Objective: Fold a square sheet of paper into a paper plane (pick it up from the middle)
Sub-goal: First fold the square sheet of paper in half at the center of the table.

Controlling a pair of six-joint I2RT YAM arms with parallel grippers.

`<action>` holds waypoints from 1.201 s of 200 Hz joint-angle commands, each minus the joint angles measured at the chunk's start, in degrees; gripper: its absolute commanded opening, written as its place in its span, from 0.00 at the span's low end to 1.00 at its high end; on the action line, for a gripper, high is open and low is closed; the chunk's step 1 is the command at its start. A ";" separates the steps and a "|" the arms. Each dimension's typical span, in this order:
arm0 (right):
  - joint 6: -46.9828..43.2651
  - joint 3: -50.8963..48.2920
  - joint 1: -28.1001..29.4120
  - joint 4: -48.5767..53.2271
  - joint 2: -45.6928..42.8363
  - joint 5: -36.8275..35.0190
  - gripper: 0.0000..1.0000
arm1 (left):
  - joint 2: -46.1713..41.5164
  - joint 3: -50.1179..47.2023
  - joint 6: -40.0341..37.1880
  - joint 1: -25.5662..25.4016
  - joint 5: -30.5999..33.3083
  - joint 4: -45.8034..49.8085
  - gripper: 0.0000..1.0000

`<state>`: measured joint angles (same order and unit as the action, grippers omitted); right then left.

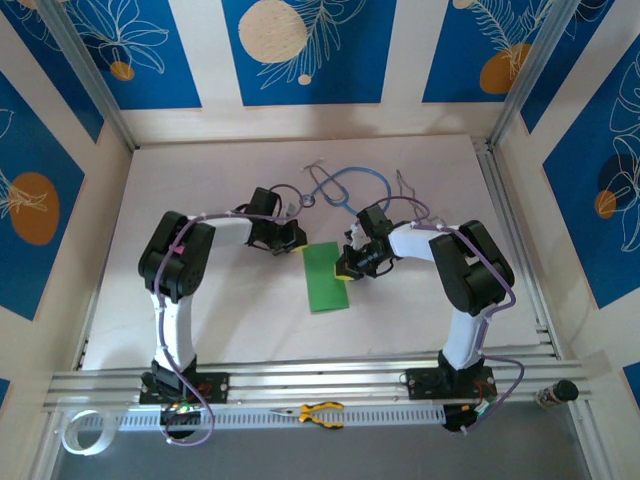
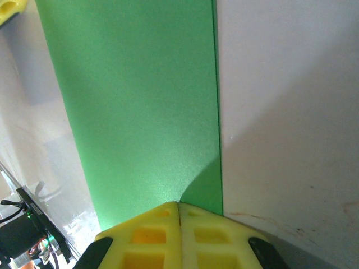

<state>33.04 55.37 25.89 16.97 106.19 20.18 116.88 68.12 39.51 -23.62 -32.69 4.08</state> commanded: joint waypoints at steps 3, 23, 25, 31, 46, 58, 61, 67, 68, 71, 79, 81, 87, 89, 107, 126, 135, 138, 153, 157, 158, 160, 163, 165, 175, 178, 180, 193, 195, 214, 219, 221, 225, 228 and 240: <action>-0.67 -3.62 -0.58 6.67 4.07 -10.86 0.00 | 0.12 1.31 0.42 1.58 4.08 3.50 0.10; -0.86 -2.94 -0.58 6.76 4.10 -10.18 0.00 | -2.49 1.20 0.59 1.56 3.77 3.75 0.10; -0.82 -2.85 -0.58 6.76 4.06 -10.10 0.00 | -2.81 1.11 0.58 1.51 3.82 3.75 0.11; -0.95 -2.53 -0.45 6.78 4.06 -9.77 0.00 | -3.92 0.91 0.81 1.56 3.86 3.62 0.11; -1.11 -1.60 -0.29 6.93 3.96 -9.12 0.00 | -6.58 0.32 0.83 1.56 3.96 3.59 0.11; -1.12 -0.50 -0.16 7.48 3.88 -9.02 0.00 | -8.34 -0.18 0.75 1.56 4.06 4.06 0.11; -1.21 -0.26 -0.14 7.61 3.91 -9.02 0.00 | -8.89 -0.30 0.81 1.49 4.03 4.03 0.11; -1.28 0.26 -0.05 7.92 3.83 -8.96 0.00 | -9.74 -0.95 1.06 1.39 3.55 3.56 0.11; -1.30 0.30 -0.05 7.96 3.79 -8.99 0.00 | -9.92 -1.05 1.13 1.39 3.44 3.48 0.11; -1.31 0.54 -0.05 8.09 3.76 -8.88 0.00 | -10.37 -1.39 1.33 1.30 3.21 3.21 0.11; -1.39 1.16 0.03 8.28 3.45 -8.63 0.00 | -11.48 -2.28 1.77 1.08 2.56 2.40 0.11; -1.39 1.25 0.04 8.39 3.38 -8.55 0.00 | -11.71 -2.48 1.84 1.00 2.41 2.18 0.11; -1.35 1.60 0.04 8.47 3.03 -8.27 0.00 | -12.42 -3.20 2.11 0.74 1.93 1.67 0.11; -1.38 1.69 0.04 8.50 2.90 -8.11 0.00 | -12.67 -3.35 2.19 0.65 1.75 1.54 0.11; -1.31 2.36 0.10 8.45 1.42 -6.89 0.00 | -14.15 -4.74 1.65 -0.21 0.88 1.42 0.10; -1.82 2.28 0.30 6.97 -0.88 -5.07 0.02 | -14.66 -6.05 1.06 -1.10 -0.04 1.55 0.10; -2.22 2.28 0.30 6.47 -2.00 -4.11 0.04 | -14.66 -6.68 0.72 -1.41 -0.43 1.46 0.10; -2.33 2.28 0.30 6.30 -2.45 -3.70 0.05 | -14.64 -6.81 0.63 -1.51 -0.64 1.39 0.10; -2.39 1.99 0.38 5.33 -5.29 -1.92 0.09 | -14.73 -7.71 0.40 -2.10 -1.15 0.92 0.10; -2.30 1.79 0.39 5.02 -6.12 -1.70 0.10 | -14.80 -7.96 0.40 -2.26 -1.34 0.81 0.10; -2.29 1.77 0.39 4.97 -6.32 -1.67 0.10 | -14.78 -7.98 0.40 -2.29 -1.38 0.74 0.10; -2.15 1.69 0.43 4.88 -6.69 -1.60 0.10 | -14.76 -8.08 0.42 -2.37 -1.43 0.69 0.10; -2.04 1.53 0.41 4.79 -7.46 -1.58 0.11 | -14.76 -8.23 0.35 -2.45 -1.54 0.60 0.10; -1.84 1.46 0.39 4.75 -7.92 -1.60 0.12 | -14.82 -8.28 0.32 -2.54 -1.58 0.45 0.10; -1.21 0.80 0.47 4.53 -10.11 -1.47 0.15 | -14.75 -8.43 0.24 -2.91 -1.96 -0.11 0.10; -1.08 0.54 0.48 4.46 -10.82 -1.55 0.16 | -14.75 -8.48 0.22 -2.99 -1.94 -0.24 0.10; -0.94 0.35 0.43 4.40 -11.24 -1.55 0.16 | -14.75 -8.49 0.22 -3.07 -2.01 -0.28 0.10; 0.61 -1.28 0.48 4.25 -14.32 -2.27 0.25 | -14.20 -8.09 0.36 -3.64 -2.48 -0.92 0.11; 0.93 -1.60 0.48 4.18 -14.76 -2.32 0.26 | -14.04 -8.00 0.30 -3.70 -2.54 -0.96 0.11; 4.34 -5.43 0.44 2.58 -19.46 -1.87 0.36 | -12.25 -6.59 -0.04 -4.53 -3.16 -0.92 0.11; 5.42 -6.43 0.39 2.15 -20.56 -1.70 0.37 | -11.70 -6.16 -0.10 -4.74 -3.12 -0.85 0.11; 5.85 -6.95 0.39 1.96 -21.04 -1.65 0.38 | -11.55 -6.05 -0.10 -4.76 -3.16 -0.87 0.11; 6.76 -7.80 0.40 1.62 -21.89 -1.44 0.39 | -11.02 -5.75 -0.18 -4.93 -3.14 -0.74 0.10; 7.39 -8.36 0.39 1.36 -22.40 -1.27 0.39 | -10.71 -5.56 -0.21 -5.02 -3.14 -0.74 0.10; 10.05 -10.61 0.46 0.30 -24.10 0.02 0.39 | -9.58 -4.82 -0.22 -5.29 -3.19 -0.91 0.10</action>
<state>36.77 48.99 26.24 18.44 85.19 17.98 104.60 61.01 40.34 -28.01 -34.30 3.79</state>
